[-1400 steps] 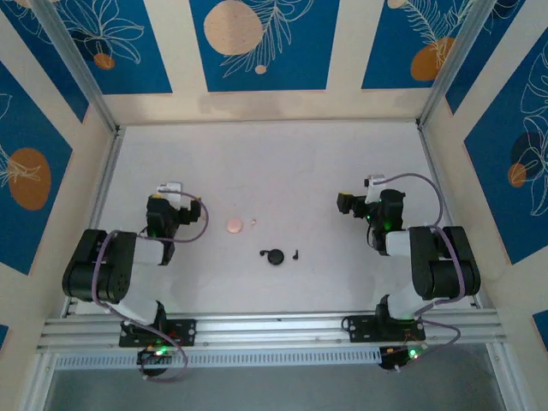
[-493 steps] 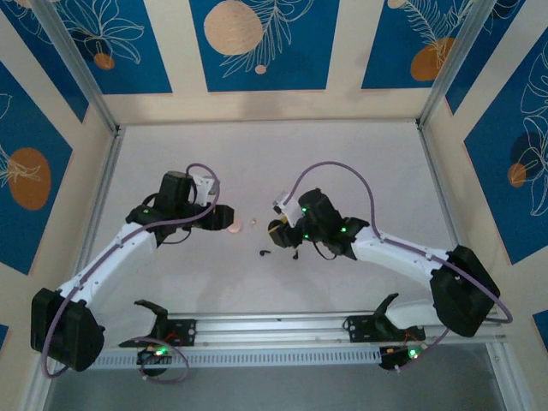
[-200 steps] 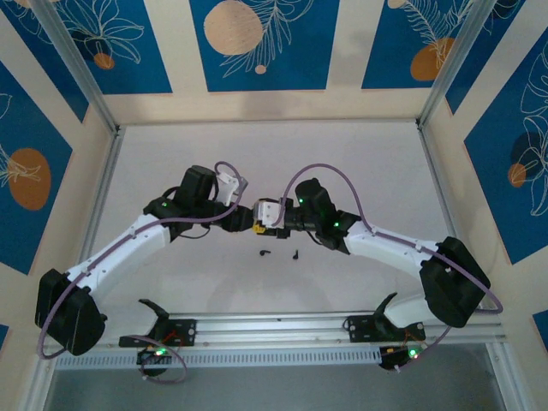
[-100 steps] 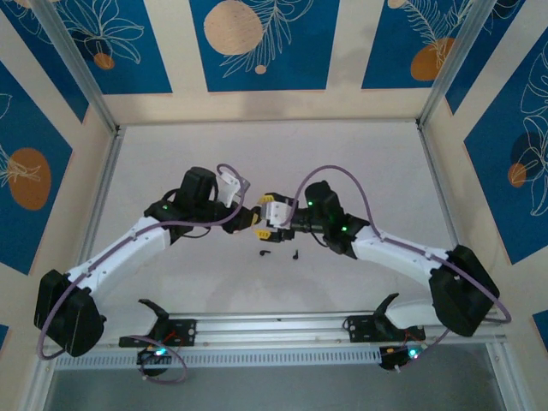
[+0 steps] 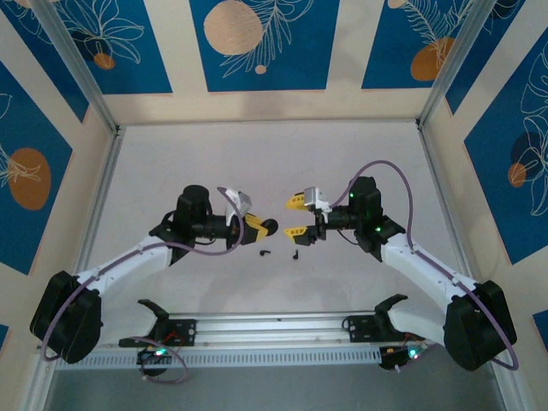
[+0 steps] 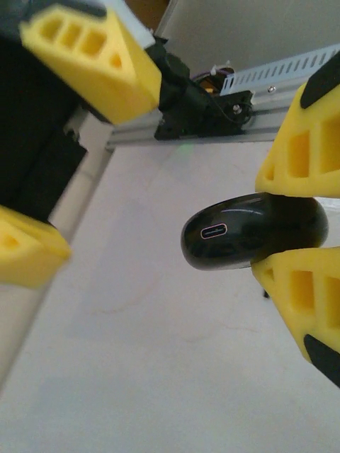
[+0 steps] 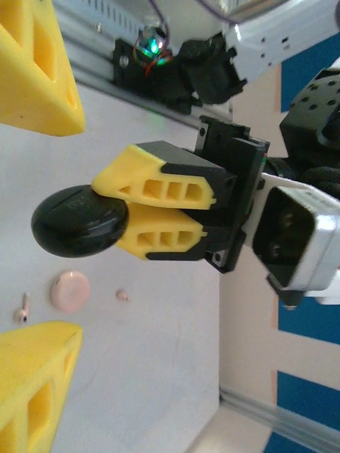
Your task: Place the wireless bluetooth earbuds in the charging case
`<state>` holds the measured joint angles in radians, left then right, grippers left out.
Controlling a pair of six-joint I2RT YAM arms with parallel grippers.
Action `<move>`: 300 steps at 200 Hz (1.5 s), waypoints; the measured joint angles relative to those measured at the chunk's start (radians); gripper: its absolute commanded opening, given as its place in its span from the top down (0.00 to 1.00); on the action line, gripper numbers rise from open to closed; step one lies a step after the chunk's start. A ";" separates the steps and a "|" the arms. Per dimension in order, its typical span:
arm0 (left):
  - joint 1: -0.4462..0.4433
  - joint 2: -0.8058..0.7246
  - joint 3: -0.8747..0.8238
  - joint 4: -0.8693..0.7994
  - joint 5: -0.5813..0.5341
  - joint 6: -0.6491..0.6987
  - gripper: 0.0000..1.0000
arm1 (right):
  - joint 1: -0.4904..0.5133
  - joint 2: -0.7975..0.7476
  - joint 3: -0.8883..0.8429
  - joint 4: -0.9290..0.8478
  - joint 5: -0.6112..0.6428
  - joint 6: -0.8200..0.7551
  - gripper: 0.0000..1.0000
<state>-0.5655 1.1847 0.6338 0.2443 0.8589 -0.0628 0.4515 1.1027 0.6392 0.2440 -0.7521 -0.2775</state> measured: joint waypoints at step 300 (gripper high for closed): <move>-0.055 0.126 -0.171 1.066 0.031 -0.404 0.88 | 0.035 0.122 0.046 0.317 -0.191 0.433 0.54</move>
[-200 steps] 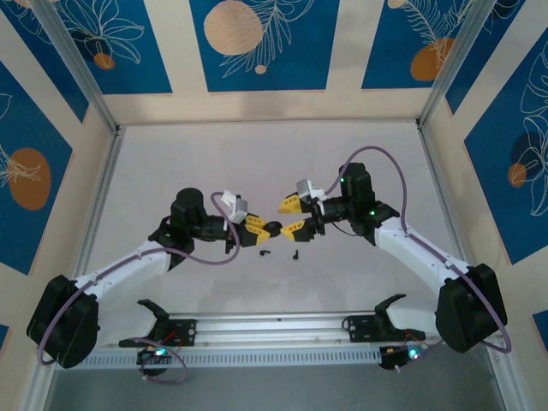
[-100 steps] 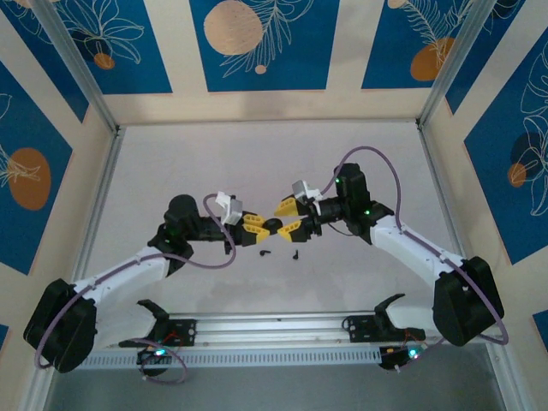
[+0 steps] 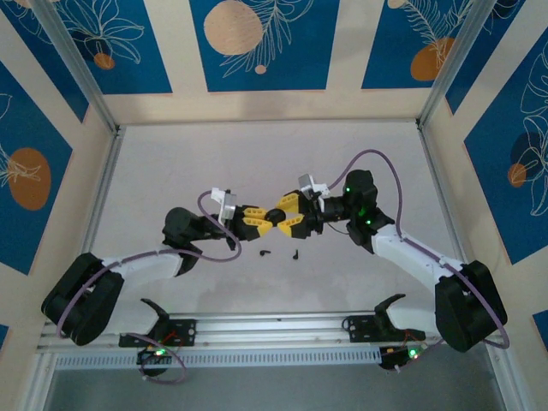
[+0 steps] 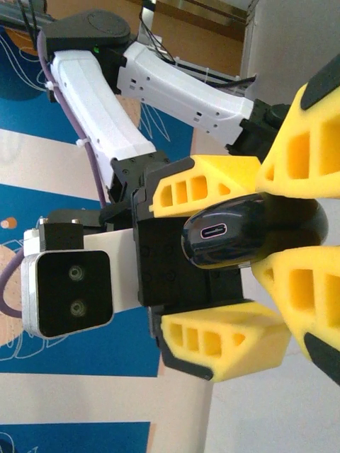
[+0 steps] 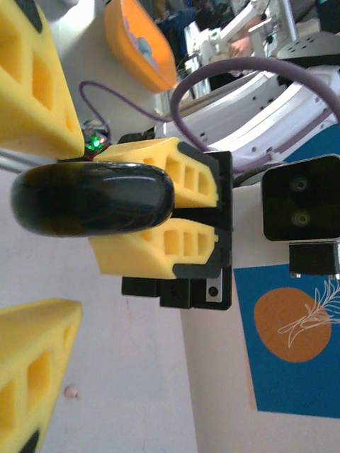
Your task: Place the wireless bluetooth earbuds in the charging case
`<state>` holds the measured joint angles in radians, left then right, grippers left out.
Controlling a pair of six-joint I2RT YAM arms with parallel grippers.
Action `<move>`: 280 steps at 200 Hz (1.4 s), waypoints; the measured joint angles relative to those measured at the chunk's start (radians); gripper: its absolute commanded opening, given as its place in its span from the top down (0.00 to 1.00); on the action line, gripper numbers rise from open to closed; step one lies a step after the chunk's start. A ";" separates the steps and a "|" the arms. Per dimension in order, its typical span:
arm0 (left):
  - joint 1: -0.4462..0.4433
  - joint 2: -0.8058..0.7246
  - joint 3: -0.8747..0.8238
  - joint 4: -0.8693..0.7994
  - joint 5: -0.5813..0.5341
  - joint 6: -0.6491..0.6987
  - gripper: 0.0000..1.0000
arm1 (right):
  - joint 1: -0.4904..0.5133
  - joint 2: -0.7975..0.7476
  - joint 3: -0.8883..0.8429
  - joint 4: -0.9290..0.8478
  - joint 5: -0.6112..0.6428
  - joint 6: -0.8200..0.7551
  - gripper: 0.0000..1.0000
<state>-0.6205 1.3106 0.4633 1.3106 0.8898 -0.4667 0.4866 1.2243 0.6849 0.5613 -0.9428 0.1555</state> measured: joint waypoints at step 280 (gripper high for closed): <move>-0.050 -0.370 0.146 -1.288 -0.171 0.766 0.43 | 0.276 0.011 0.329 -1.102 0.574 -0.872 0.85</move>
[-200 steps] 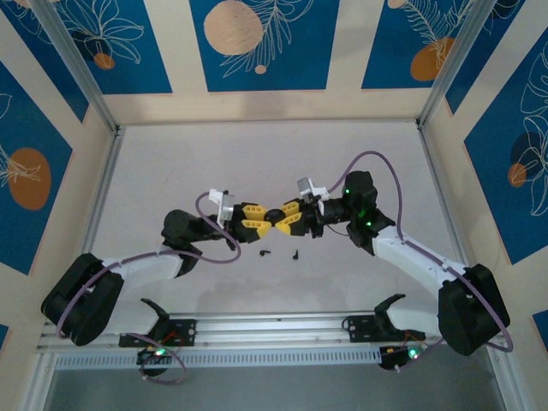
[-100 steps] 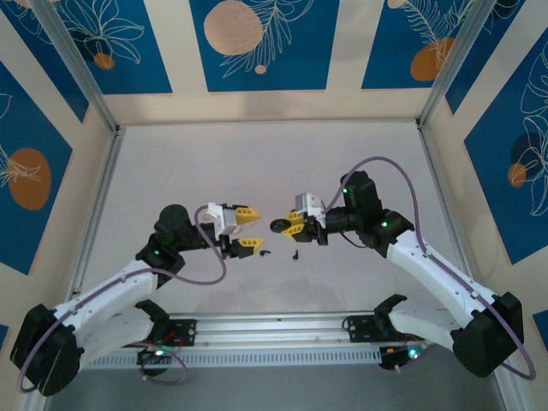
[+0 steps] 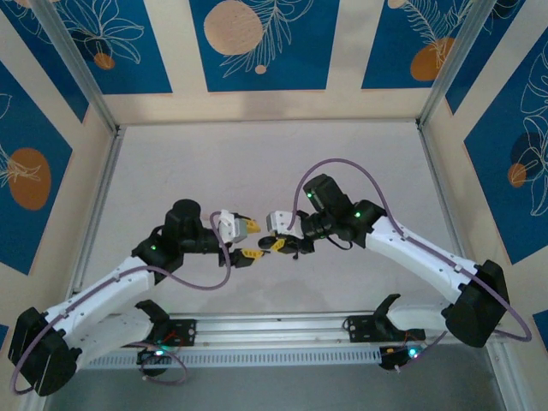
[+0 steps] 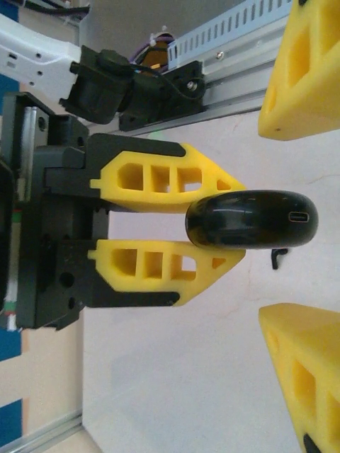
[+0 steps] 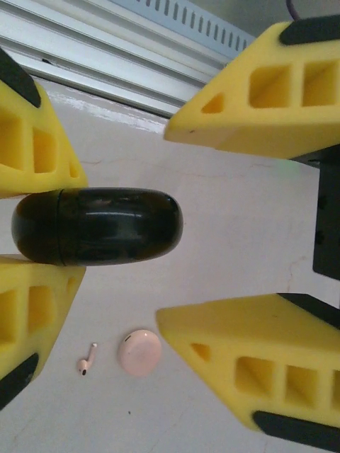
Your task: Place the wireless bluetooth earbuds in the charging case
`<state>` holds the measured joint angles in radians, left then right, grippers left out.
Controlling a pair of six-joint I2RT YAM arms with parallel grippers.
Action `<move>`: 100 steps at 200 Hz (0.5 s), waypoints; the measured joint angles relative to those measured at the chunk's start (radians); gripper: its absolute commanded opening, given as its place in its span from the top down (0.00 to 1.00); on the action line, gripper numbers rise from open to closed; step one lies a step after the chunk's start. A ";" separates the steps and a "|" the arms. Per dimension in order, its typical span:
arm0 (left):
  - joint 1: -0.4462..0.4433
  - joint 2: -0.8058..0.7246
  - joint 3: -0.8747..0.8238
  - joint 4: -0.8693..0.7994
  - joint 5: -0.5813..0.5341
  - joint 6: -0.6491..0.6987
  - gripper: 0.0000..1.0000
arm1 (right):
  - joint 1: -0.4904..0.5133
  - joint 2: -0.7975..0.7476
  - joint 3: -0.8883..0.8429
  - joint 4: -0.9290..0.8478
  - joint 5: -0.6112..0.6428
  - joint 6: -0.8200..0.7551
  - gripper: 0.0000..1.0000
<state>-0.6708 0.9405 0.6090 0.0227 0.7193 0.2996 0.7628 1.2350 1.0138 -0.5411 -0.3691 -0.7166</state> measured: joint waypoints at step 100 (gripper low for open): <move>-0.012 0.012 0.016 -0.046 -0.008 0.032 0.84 | 0.013 0.018 0.019 0.005 -0.016 -0.015 0.61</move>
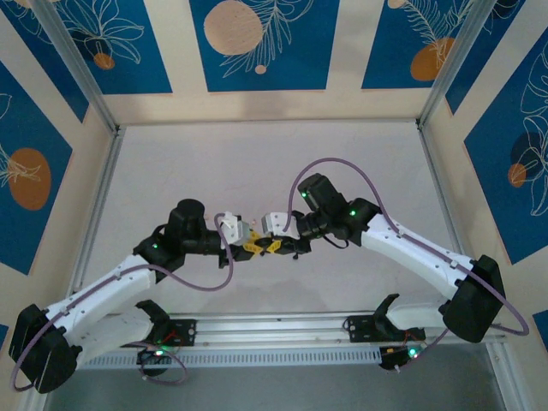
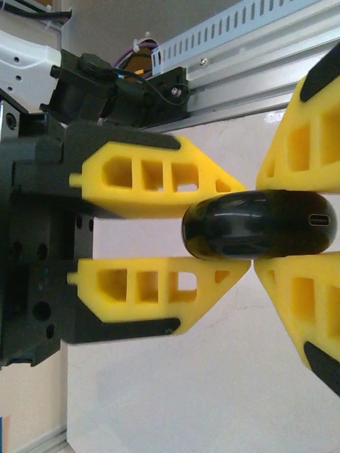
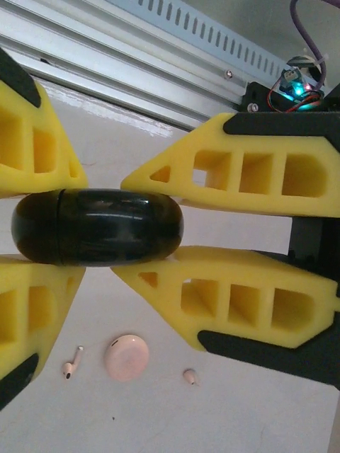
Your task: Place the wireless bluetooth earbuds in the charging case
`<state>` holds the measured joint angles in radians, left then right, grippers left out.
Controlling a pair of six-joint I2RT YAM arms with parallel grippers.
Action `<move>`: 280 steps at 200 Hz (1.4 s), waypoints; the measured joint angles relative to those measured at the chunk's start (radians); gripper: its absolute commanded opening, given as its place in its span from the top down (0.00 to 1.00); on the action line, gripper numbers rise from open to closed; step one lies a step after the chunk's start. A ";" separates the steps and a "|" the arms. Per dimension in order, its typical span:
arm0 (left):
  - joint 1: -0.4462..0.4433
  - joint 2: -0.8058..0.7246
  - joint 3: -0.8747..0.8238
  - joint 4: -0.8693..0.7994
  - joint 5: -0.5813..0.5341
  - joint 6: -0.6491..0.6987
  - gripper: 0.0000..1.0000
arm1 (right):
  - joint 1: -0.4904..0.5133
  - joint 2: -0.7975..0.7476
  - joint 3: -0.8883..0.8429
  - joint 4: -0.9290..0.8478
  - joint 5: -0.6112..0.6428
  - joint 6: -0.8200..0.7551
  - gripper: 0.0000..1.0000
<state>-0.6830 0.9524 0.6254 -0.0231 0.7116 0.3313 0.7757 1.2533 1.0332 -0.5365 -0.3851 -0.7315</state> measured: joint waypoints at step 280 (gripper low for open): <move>-0.002 -0.043 -0.200 0.694 0.064 -0.355 0.79 | -0.171 -0.103 -0.350 0.935 -0.529 0.632 0.83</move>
<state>-0.6849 0.9096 0.4259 0.6712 0.7757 -0.0238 0.6048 1.1503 0.6834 0.3981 -0.9138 -0.0990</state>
